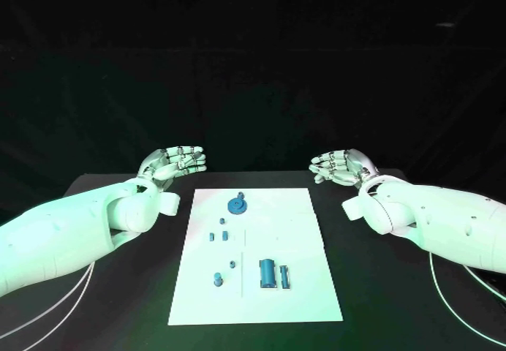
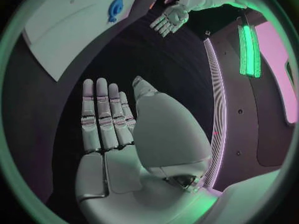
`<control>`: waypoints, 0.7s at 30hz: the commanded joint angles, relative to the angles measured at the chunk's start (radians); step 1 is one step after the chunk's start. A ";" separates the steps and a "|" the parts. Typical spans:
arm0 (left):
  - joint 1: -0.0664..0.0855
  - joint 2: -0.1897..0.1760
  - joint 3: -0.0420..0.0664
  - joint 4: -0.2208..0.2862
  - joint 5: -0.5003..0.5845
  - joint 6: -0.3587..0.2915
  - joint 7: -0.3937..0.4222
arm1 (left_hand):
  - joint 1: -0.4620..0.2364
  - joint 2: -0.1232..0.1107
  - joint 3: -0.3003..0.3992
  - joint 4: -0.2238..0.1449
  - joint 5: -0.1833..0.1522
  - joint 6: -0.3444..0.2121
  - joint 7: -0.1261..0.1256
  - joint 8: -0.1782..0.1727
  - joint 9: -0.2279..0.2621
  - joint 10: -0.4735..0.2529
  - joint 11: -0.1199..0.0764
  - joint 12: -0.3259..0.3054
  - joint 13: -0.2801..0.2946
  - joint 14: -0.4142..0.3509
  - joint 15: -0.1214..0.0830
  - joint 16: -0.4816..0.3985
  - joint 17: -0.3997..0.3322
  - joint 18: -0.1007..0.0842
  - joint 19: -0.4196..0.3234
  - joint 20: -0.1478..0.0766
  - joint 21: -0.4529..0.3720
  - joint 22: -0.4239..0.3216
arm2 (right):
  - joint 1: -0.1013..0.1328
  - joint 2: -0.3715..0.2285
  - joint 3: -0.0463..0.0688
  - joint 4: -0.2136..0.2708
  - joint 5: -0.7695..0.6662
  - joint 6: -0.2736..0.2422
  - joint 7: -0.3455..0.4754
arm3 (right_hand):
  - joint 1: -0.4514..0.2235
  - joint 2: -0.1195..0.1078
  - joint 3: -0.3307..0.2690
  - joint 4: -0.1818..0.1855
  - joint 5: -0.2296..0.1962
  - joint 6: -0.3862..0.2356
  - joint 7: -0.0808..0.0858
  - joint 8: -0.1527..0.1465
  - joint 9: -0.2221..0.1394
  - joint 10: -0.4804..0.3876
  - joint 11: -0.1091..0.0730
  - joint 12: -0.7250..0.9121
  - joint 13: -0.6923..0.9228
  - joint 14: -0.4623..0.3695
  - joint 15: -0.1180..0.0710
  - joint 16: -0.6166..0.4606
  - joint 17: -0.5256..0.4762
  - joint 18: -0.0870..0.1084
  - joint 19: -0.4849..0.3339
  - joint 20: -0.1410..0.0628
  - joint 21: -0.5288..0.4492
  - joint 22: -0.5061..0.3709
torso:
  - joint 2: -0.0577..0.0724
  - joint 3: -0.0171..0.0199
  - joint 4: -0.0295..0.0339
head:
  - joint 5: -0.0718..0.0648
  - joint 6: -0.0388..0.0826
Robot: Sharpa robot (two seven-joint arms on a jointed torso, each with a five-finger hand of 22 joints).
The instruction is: Assemble the parts on the task board
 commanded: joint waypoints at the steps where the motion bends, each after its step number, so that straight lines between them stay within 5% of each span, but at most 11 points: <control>1: -0.002 0.030 0.001 -0.043 0.069 -0.066 0.079 | 0.010 0.004 -0.017 -0.002 -0.002 -0.002 0.000 -0.015 -0.013 -0.020 -0.005 -0.043 -0.002 -0.021 -0.003 -0.051 -0.019 -0.026 -0.009 0.000 -0.044 -0.039 | -0.004 0.026 0.002 -0.049 0.150 0.073 0.118 | -0.002 -0.017 0.026 -0.002 -0.004 0.012 -0.001 -0.028 -0.019 0.023 0.000 -0.039 -0.097 0.008 0.011 -0.066 -0.049 0.014 -0.005 0.010 -0.001 -0.098 | -0.015 0.0035 -0.0023 | 0.005 0.018; 4: -0.005 0.048 0.001 -0.065 0.074 -0.071 0.086 | 0.013 0.009 -0.023 -0.003 -0.001 0.001 0.004 -0.020 -0.018 -0.024 -0.009 -0.057 -0.002 -0.053 -0.005 -0.080 -0.035 -0.029 -0.002 0.000 -0.056 -0.053 | -0.005 0.043 0.004 -0.072 0.161 0.085 0.125 | -0.008 -0.022 0.039 -0.004 -0.005 0.020 0.001 -0.045 -0.029 0.034 0.003 -0.058 -0.150 0.018 0.013 -0.099 -0.078 0.014 -0.001 0.013 0.000 -0.163 | -0.014 0.0076 -0.0033 | 0.008 0.028; 5: -0.003 0.038 0.000 -0.052 0.028 -0.030 0.027 | -0.423 0.216 -0.492 -0.219 -0.294 -0.763 -0.157 -0.298 -0.267 -0.973 -0.174 -0.140 -0.065 -0.729 -0.155 -0.301 -0.234 -0.163 -0.683 -0.291 -0.148 -0.284 | -0.003 0.034 0.003 -0.059 0.077 0.023 0.050 | -0.445 0.090 -0.163 -0.287 -0.176 -0.831 -0.202 -0.251 -0.350 -0.276 -0.153 -0.224 -0.310 -0.294 -0.106 -0.297 -0.481 -0.170 -0.951 -0.219 -0.063 -0.639 | -0.009 0.0028 -0.0017 | 0.005 0.017; 6: -0.004 0.038 0.000 -0.050 0.028 -0.032 0.027 | -0.441 0.216 -0.492 -0.219 -0.294 -0.763 -0.157 -0.298 -0.267 -0.973 -0.174 -0.140 -0.065 -0.729 -0.155 -0.301 -0.234 -0.163 -0.683 -0.291 -0.148 -0.284 | -0.004 0.034 0.004 -0.057 0.078 0.021 0.050 | -0.468 0.090 -0.163 -0.287 -0.176 -0.831 -0.202 -0.251 -0.350 -0.987 -0.153 -0.224 -0.310 -0.307 -0.106 -0.297 -0.481 -0.170 -0.951 -0.219 -0.063 -0.639 | -0.010 0.0031 -0.0015 | 0.004 0.018; 7: -0.005 0.038 0.001 -0.047 0.028 -0.036 0.028 | -0.475 0.216 -0.492 -0.219 -0.294 -0.763 -0.157 -0.298 -0.267 -0.973 -0.174 -0.140 -0.065 -0.729 -0.155 -0.301 -0.234 -0.163 -0.683 -0.291 -0.148 -0.284 | -0.006 0.033 0.005 -0.053 0.080 0.018 0.052 | -0.503 0.090 -0.163 -0.287 -0.176 -0.831 -0.202 -0.251 -0.350 -0.987 -0.153 -0.224 -0.310 -1.008 -0.106 -0.297 -0.481 -0.170 -0.951 -0.219 -0.063 -0.639 | -0.012 0.0035 -0.0012 | 0.004 0.020; 12: -0.020 0.031 0.006 0.000 0.023 -0.093 0.034 | -0.649 0.216 -0.492 -0.219 -0.294 -0.763 -0.157 -0.298 -0.267 -0.973 -0.174 -0.140 -0.065 -0.729 -0.155 -0.301 -0.234 -0.163 -0.683 -0.291 -0.148 -0.284 | -0.030 0.023 0.026 0.004 0.115 -0.028 0.073 | -0.678 0.090 -0.163 -0.287 -0.176 -0.831 -0.202 -0.251 -0.350 -0.987 -0.153 -0.224 -0.310 -1.008 -0.106 -0.297 -0.481 -0.170 -0.951 -0.219 -0.063 -0.639 | -0.040 0.0102 0.0037 | 0.003 0.048; 14: -0.031 0.027 0.011 0.038 0.018 -0.138 0.040 | -0.723 0.216 -0.492 -0.219 -0.294 -0.763 -0.157 -0.298 -0.267 -0.973 -0.174 -0.140 -0.065 -0.729 -0.155 -0.301 -0.234 -0.163 -0.683 -0.291 -0.148 -0.284 | -0.050 0.015 0.043 0.049 0.143 -0.064 0.089 | -0.755 0.090 -0.163 -0.287 -0.176 -0.831 -0.202 -0.251 -0.350 -0.987 -0.153 -0.224 -0.310 -1.008 -0.106 -0.297 -0.481 -0.170 -0.951 -0.219 -0.063 -0.639 | -0.058 0.0147 0.0070 | 0.003 0.068; 15: -0.037 0.024 0.013 0.056 0.017 -0.159 0.042 | -1.426 0.216 -0.492 -0.219 -0.294 -0.763 -0.157 -0.298 -0.267 -0.973 -0.174 -0.140 -0.065 -0.729 -0.155 -0.301 -0.234 -0.163 -0.683 -0.291 -0.148 -0.284 | -0.059 0.012 0.051 0.071 0.156 -0.081 0.097 | -1.469 0.090 -0.163 -0.287 -0.176 -0.831 -0.202 -0.251 -0.350 -0.987 -0.153 -0.224 -0.310 -1.008 -0.106 -0.297 -0.481 -0.170 -0.951 -0.219 -0.063 -0.639 | -0.064 0.0162 0.0081 | 0.002 0.074; 21: -0.080 0.006 0.029 0.195 0.002 -0.326 0.061 | -1.426 0.216 -0.492 -0.219 -0.294 -0.763 -0.157 -0.298 -0.267 -0.973 -0.174 -0.140 -0.065 -0.729 -0.155 -0.301 -0.234 -0.163 -0.683 -0.291 -0.148 -0.284 | -0.127 -0.016 0.109 0.226 0.251 -0.205 0.155 | -1.469 0.090 -0.163 -0.287 -0.176 -0.831 -0.202 -0.251 -0.350 -0.987 -0.153 -0.224 -0.310 -1.008 -0.106 -0.297 -0.481 -0.170 -0.951 -0.219 -0.063 -0.639 | -0.081 0.0203 0.0111 | 0.002 0.092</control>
